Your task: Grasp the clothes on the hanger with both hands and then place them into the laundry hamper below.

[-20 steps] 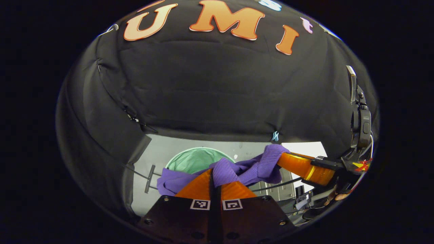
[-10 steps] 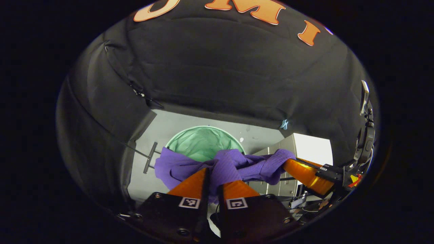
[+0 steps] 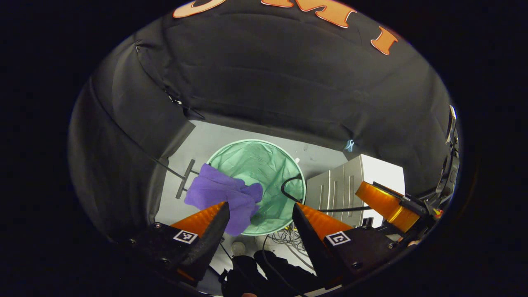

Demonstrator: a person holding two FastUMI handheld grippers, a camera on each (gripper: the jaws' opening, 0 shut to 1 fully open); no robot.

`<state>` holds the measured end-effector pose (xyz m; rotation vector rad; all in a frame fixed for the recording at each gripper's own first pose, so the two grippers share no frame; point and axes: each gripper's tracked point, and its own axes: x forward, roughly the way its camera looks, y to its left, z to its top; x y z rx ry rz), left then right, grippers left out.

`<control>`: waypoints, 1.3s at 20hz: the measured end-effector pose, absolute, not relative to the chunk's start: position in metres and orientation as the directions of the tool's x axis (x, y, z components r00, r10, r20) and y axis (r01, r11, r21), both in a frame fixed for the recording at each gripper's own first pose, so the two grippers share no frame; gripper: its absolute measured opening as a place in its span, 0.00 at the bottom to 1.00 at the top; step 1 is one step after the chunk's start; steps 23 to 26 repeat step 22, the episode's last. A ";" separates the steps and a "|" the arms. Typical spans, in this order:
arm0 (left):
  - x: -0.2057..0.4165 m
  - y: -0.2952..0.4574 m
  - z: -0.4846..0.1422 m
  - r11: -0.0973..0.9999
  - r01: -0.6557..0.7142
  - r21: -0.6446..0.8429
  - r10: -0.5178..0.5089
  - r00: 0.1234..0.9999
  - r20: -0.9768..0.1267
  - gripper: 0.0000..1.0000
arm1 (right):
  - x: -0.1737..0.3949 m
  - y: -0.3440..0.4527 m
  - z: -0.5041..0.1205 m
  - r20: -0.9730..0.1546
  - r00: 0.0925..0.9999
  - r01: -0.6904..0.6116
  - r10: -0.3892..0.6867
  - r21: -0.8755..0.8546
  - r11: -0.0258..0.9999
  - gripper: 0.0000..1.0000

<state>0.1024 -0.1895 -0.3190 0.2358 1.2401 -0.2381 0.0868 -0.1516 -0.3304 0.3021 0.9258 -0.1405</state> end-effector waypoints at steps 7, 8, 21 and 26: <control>0.108 -0.173 -0.303 0.950 0.310 0.049 -0.078 0.385 -0.920 0.98 | 0.058 -0.108 -0.292 -0.742 0.670 0.259 -0.027 0.199 0.945 0.98; 0.113 -0.171 -0.301 0.948 0.312 0.057 -0.079 0.407 -0.910 0.98 | 0.056 -0.103 -0.284 -0.730 0.682 0.261 -0.034 0.200 0.945 0.98; 0.164 -0.169 -0.242 0.941 0.338 0.027 -0.220 0.669 -0.710 0.98 | 0.021 -0.068 -0.152 -0.520 0.840 0.280 -0.157 0.166 0.946 0.98; 0.167 -0.168 -0.238 0.940 0.339 0.040 -0.220 0.692 -0.688 0.98 | 0.022 -0.065 -0.140 -0.497 0.853 0.279 -0.160 0.176 0.944 0.98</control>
